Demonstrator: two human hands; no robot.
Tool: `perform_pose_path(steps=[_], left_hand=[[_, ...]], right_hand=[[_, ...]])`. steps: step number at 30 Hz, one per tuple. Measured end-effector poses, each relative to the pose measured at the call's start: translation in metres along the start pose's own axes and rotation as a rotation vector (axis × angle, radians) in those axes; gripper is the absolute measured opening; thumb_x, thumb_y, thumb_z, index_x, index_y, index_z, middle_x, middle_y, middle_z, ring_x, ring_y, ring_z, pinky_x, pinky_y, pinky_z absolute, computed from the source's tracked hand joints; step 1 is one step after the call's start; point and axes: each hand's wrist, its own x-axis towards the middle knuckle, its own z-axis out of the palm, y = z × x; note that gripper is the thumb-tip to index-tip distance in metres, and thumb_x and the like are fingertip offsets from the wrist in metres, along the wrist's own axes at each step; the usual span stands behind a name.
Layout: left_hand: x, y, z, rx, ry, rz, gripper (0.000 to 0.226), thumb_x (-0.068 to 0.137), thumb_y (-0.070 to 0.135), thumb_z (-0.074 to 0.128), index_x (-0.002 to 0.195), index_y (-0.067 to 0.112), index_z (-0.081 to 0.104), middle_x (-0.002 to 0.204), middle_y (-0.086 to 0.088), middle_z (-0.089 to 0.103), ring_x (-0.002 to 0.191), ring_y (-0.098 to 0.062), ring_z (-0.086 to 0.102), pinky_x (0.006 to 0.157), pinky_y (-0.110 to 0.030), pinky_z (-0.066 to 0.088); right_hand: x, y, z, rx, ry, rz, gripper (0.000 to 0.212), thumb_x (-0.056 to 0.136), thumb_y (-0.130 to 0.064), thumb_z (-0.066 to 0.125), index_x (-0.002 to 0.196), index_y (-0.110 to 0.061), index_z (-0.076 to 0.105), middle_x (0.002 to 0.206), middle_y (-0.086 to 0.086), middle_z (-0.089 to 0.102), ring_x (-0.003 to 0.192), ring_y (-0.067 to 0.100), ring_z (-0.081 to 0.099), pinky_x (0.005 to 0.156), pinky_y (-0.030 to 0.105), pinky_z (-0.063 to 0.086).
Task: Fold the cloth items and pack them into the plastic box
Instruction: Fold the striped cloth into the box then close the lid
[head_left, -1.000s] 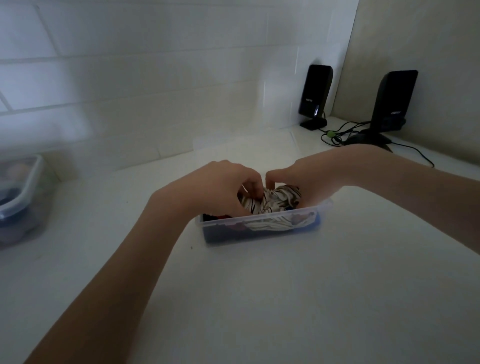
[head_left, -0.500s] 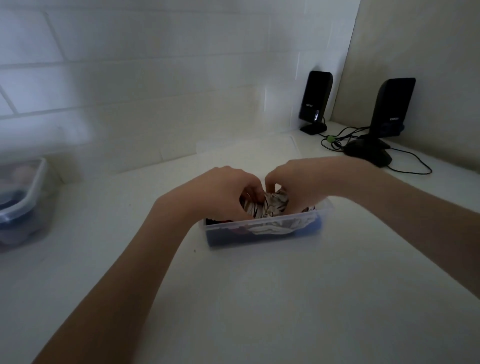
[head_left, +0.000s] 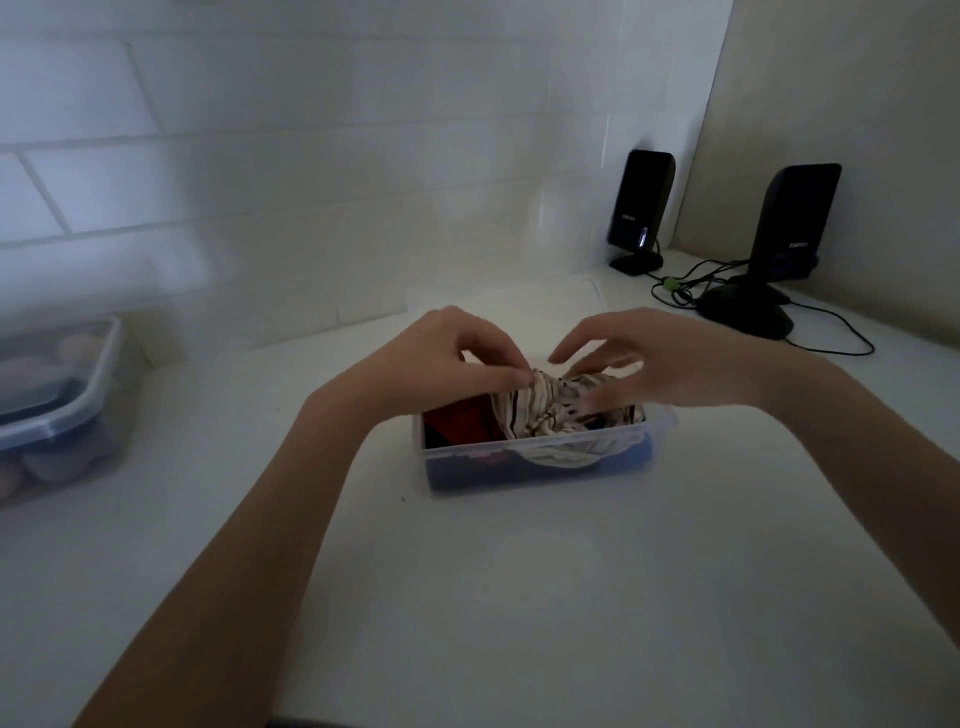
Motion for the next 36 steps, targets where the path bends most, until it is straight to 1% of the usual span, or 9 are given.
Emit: perform_pose_path(steps=[6,10,13,17,25,27,30,33,36], left_hand=[[0.000,-0.016,-0.017,-0.189,0.409,-0.036,0.018,0.087,0.018,0.061,0.075,0.020,0.074,0.070,0.008,0.070,0.062,0.005,0.059,0.062,-0.008,0.043],[0.006,-0.039,-0.024,-0.063,0.742,-0.224,0.021,0.087,0.035,0.058,0.082,0.016,0.062,0.073,0.002,0.063,0.063,-0.013,0.056,0.062,-0.028,0.046],[0.009,-0.048,-0.023,-0.169,0.546,-0.464,0.040,0.086,0.052,0.054,0.100,0.014,0.053,0.087,0.000,0.059,0.061,-0.015,0.055,0.054,-0.027,0.041],[0.008,-0.051,-0.016,-0.230,0.275,-0.442,0.026,0.086,0.033,0.063,0.106,0.017,0.058,0.082,0.000,0.055,0.063,-0.012,0.048,0.051,-0.022,0.038],[0.005,-0.044,-0.024,-0.411,0.472,-0.168,0.033,0.075,-0.003,0.066,0.077,0.030,0.072,0.094,0.006,0.066,0.060,-0.007,0.051,0.049,-0.017,0.040],[0.003,-0.044,-0.026,-0.519,0.420,-0.140,0.043,0.065,-0.010,0.055,0.068,0.028,0.076,0.080,0.008,0.070,0.071,-0.016,0.051,0.054,-0.020,0.041],[0.000,-0.048,-0.029,-0.538,0.286,-0.104,0.049,0.045,-0.002,0.041,0.063,0.025,0.077,0.072,0.008,0.072,0.079,-0.024,0.053,0.062,-0.027,0.042],[-0.007,-0.056,-0.034,-0.493,0.107,-0.041,0.044,0.057,0.004,0.042,0.072,0.024,0.078,0.103,0.001,0.073,0.112,-0.029,0.057,0.092,-0.046,0.044],[-0.011,-0.053,-0.033,-0.361,-0.045,-0.025,0.029,0.077,0.025,0.049,0.078,0.027,0.078,0.125,0.001,0.062,0.125,-0.019,0.050,0.104,-0.039,0.040]], right_hand=[[-0.012,0.020,-0.010,-0.132,0.072,0.010,0.049,0.067,-0.047,0.074,0.113,-0.044,0.058,0.112,-0.022,0.057,0.105,0.003,0.050,0.087,0.025,0.039],[-0.006,0.017,-0.015,-0.042,0.310,0.002,0.052,0.065,-0.061,0.062,0.111,-0.037,0.055,0.113,-0.014,0.057,0.103,0.010,0.055,0.079,0.021,0.043],[0.011,0.024,0.005,0.090,0.473,0.104,0.061,0.079,-0.045,0.064,0.131,-0.025,0.037,0.133,0.001,0.048,0.111,0.019,0.055,0.087,0.030,0.043],[0.023,0.035,0.034,0.496,0.460,0.195,0.080,0.081,-0.027,0.069,0.143,-0.025,0.019,0.142,0.009,0.045,0.108,0.022,0.058,0.090,0.032,0.046],[0.021,0.046,0.031,0.849,0.670,-0.034,0.038,0.082,0.005,0.063,0.104,-0.026,0.064,0.100,-0.008,0.067,0.083,0.005,0.065,0.064,0.015,0.051],[0.019,0.047,0.031,0.884,0.682,-0.030,0.026,0.082,0.004,0.063,0.091,-0.019,0.069,0.098,-0.011,0.069,0.082,0.003,0.065,0.069,0.017,0.052],[0.014,0.051,0.027,0.879,0.597,0.019,0.026,0.084,0.006,0.058,0.105,-0.006,0.069,0.111,0.000,0.068,0.091,0.011,0.066,0.079,0.026,0.056],[0.004,0.054,0.016,0.744,0.444,0.071,0.036,0.089,0.007,0.047,0.096,-0.018,0.072,0.123,-0.005,0.062,0.110,0.012,0.060,0.092,0.034,0.049],[-0.005,0.053,0.013,0.696,0.361,0.098,0.052,0.090,0.009,0.038,0.080,-0.025,0.076,0.114,-0.010,0.068,0.105,0.005,0.062,0.089,0.031,0.050]])
